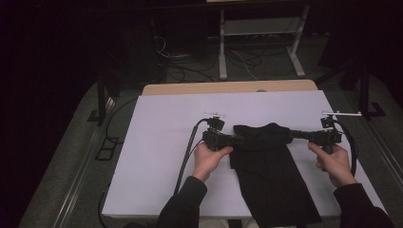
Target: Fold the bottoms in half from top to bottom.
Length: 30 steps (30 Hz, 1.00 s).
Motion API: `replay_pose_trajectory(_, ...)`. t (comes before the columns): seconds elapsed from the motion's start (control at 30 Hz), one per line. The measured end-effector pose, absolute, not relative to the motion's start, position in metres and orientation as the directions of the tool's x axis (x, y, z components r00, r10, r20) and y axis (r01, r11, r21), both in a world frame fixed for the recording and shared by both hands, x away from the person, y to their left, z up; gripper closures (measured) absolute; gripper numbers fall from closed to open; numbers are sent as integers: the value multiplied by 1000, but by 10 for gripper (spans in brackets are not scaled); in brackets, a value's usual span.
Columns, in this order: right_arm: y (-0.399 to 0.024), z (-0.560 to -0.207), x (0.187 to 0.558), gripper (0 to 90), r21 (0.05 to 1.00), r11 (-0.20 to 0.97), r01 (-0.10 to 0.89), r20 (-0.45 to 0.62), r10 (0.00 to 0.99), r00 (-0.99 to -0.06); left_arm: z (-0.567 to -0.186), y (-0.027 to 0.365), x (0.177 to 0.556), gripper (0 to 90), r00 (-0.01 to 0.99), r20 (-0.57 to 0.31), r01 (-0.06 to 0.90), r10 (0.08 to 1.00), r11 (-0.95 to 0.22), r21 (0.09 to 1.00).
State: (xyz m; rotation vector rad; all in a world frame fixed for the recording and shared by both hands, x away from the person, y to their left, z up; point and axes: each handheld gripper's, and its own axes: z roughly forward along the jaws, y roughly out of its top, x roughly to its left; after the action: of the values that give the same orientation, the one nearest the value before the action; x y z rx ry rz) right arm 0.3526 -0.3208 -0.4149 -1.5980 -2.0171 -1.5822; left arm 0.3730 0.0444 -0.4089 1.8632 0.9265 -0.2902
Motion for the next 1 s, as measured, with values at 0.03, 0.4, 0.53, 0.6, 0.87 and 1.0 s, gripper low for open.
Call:
replay_pose_trajectory(0.03, -321, -415, 351, 877, 634, -104, 767, 633, 638, -437, -407, 44, 370, 866, 678, -571, 710, 463, -214, 670)
replay_pose_trajectory(0.4, -321, -418, 333, 876, 615, -80, 785, 633, 643, -431, -404, 36, 346, 865, 706, -546, 691, 451, -268, 671)
replay_pose_trajectory(0.53, -324, -418, 328, 876, 609, -78, 789, 631, 650, -423, -402, 35, 338, 865, 728, -522, 669, 445, -294, 683)
replay_pose_trajectory(0.6, -326, -418, 325, 876, 609, -75, 790, 630, 651, -424, -403, 34, 335, 865, 735, -511, 662, 445, -309, 683)
replay_pose_trajectory(0.87, -326, -421, 319, 876, 594, -31, 804, 616, 661, -429, -419, 35, 322, 864, 738, -511, 659, 441, -306, 687)
replay_pose_trajectory(1.0, -326, -426, 317, 874, 575, -17, 818, 613, 672, -416, -429, 37, 318, 865, 730, -519, 666, 443, -296, 684)
